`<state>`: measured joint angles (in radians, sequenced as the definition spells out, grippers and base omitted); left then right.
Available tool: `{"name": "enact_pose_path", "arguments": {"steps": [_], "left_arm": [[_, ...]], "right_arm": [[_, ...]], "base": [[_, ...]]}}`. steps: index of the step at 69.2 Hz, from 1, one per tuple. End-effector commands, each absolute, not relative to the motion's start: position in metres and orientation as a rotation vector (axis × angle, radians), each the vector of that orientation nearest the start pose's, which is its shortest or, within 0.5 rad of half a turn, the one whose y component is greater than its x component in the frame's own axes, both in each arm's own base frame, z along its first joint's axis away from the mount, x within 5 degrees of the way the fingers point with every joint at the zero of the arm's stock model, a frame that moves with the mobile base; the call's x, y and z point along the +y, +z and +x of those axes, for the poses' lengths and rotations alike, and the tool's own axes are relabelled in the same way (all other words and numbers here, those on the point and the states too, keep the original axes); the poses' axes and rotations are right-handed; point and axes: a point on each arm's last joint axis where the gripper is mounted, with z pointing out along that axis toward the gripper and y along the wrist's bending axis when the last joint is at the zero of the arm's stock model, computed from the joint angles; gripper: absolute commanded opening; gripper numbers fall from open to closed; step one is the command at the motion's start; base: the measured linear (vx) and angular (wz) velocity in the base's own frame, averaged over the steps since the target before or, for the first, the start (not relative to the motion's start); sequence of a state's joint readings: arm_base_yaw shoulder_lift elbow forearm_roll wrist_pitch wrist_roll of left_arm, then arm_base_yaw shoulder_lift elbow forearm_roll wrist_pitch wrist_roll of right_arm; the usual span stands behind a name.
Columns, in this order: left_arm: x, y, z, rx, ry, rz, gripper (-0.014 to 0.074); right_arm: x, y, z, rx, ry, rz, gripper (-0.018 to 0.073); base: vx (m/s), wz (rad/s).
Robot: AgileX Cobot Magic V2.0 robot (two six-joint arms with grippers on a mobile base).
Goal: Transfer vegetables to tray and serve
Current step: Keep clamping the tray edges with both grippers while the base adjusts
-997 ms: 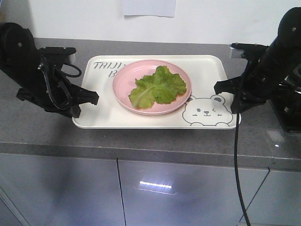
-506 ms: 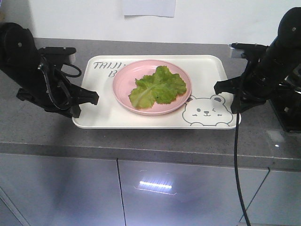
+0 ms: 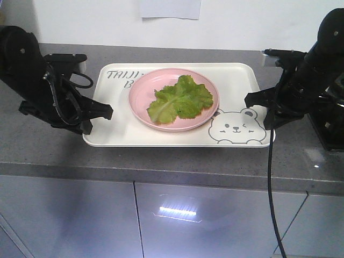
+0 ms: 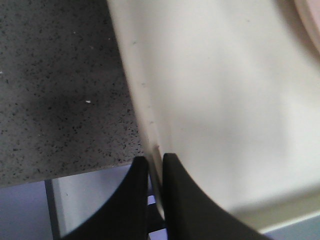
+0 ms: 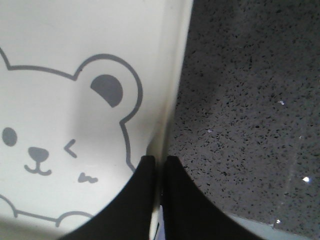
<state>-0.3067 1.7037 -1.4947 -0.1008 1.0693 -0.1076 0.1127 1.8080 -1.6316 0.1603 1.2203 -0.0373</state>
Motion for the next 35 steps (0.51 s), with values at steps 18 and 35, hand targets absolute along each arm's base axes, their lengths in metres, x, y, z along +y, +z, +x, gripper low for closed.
{"name": "enact_pose_path", "arguments": {"steps": [18,35], "left_arm": [[-0.1330,0.3421,0.3333,2.604,-0.421,0.255,-0.0006],[-0.1330,0.3421,0.3333,2.604,-0.421,0.255,-0.0006]], "right_arm": [[0.0708,0.3375,0.3679,2.712,0.389,-0.205,-0.0004],[0.0708,0.3375,0.3679,2.712,0.389,-0.205,-0.0004]], "base": [[0.00,0.00],[0.00,0.00]]}}
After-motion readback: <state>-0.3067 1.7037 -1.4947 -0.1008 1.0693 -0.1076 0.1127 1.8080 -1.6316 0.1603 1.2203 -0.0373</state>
